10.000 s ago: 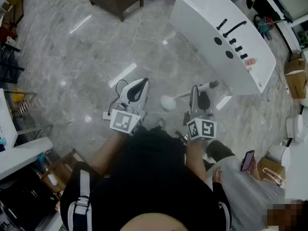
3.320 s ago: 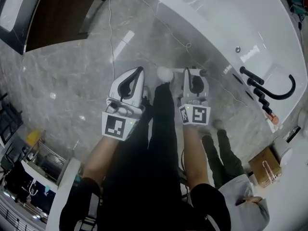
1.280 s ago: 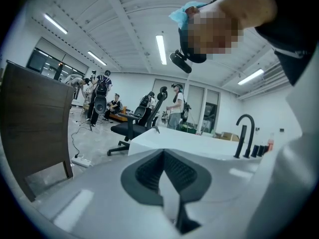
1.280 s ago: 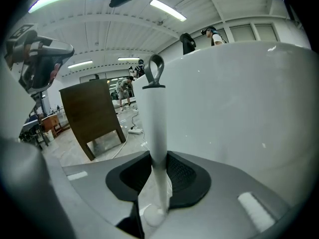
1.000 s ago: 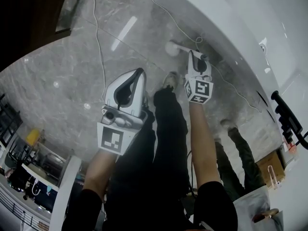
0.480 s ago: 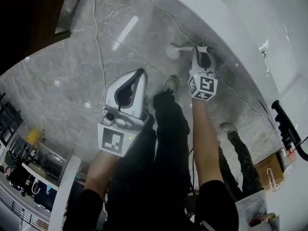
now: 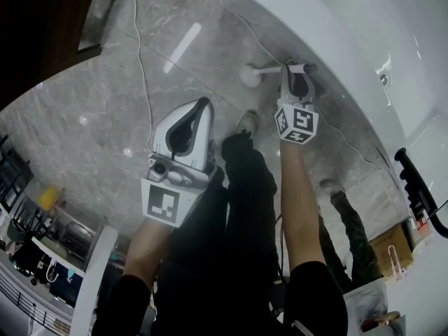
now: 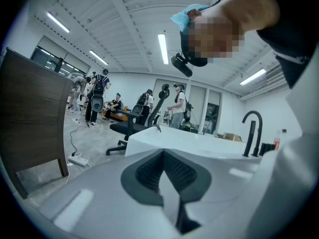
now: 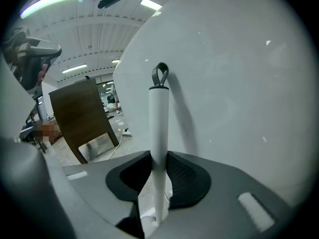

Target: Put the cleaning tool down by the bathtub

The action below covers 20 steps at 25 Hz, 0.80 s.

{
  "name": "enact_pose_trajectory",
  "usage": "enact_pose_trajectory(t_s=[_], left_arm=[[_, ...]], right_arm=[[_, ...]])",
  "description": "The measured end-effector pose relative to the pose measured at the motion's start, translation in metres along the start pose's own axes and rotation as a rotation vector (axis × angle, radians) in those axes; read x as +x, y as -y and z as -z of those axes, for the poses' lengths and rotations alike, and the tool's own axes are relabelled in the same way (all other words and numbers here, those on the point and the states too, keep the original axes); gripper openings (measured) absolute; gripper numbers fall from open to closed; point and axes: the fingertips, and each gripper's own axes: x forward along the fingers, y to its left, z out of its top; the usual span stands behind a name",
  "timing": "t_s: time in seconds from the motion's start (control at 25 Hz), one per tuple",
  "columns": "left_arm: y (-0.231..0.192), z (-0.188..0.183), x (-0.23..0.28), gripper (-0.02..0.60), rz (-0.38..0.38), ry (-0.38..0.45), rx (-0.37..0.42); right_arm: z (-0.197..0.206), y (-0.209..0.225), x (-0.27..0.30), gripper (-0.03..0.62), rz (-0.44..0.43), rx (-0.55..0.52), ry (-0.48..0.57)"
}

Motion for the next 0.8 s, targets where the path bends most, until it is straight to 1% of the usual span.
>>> enact_pose_trajectory(t_s=[0.8], left_arm=[[0.005, 0.002, -0.011, 0.008, -0.006, 0.005, 0.004]], right_arm=[[0.001, 0.008, 0.004, 0.1, 0.015, 0.041, 0.022]])
